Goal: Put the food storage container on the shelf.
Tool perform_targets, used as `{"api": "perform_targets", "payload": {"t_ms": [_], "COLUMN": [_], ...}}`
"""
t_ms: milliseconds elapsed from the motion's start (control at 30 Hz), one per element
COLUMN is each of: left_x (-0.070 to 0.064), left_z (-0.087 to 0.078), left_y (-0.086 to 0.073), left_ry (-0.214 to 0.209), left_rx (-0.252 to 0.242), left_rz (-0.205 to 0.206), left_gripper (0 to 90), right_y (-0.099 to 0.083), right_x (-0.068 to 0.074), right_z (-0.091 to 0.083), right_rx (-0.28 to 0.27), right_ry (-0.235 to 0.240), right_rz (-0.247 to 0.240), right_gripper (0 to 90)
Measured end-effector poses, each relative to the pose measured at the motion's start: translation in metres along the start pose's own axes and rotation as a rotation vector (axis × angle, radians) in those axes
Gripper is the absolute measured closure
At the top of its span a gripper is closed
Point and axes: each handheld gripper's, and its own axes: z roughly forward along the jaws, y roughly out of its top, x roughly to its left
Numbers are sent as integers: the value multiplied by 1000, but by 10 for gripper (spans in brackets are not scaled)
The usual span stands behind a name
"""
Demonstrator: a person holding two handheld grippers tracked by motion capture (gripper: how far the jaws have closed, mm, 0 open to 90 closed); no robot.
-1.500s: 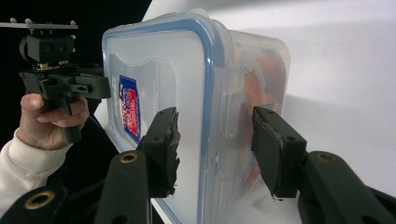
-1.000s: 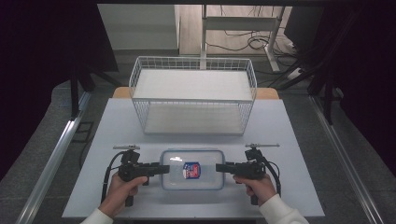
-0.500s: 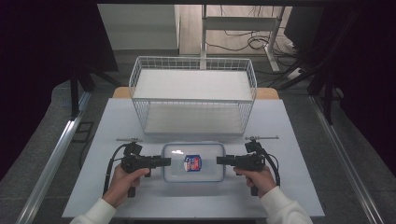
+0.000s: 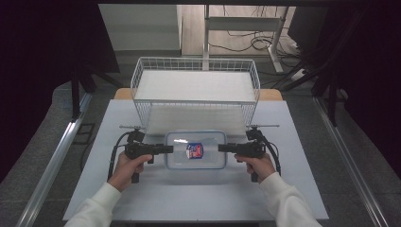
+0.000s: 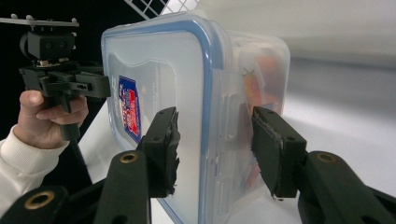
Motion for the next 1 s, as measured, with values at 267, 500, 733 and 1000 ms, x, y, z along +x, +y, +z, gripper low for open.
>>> {"api": "perform_targets", "payload": {"t_ms": [267, 500, 733, 1000], "left_x": [15, 22, 29, 42], "left_z": [4, 8, 13, 18], "left_y": [12, 25, 38, 44], "left_ry": [6, 11, 5, 21], "left_rx": [-1, -12, -38, -23], "left_rz": [-2, 9, 3, -2], "left_gripper": [499, 498, 497, 496], "right_y": [13, 24, 38, 44], "right_x": [-11, -19, -25, -38], "right_z": [13, 19, 21, 33], "right_rx": [-2, -13, -41, -40], "right_ry": [3, 6, -1, 3], "right_rz": [4, -1, -14, -1], "right_gripper": [519, 519, 519, 517]}}
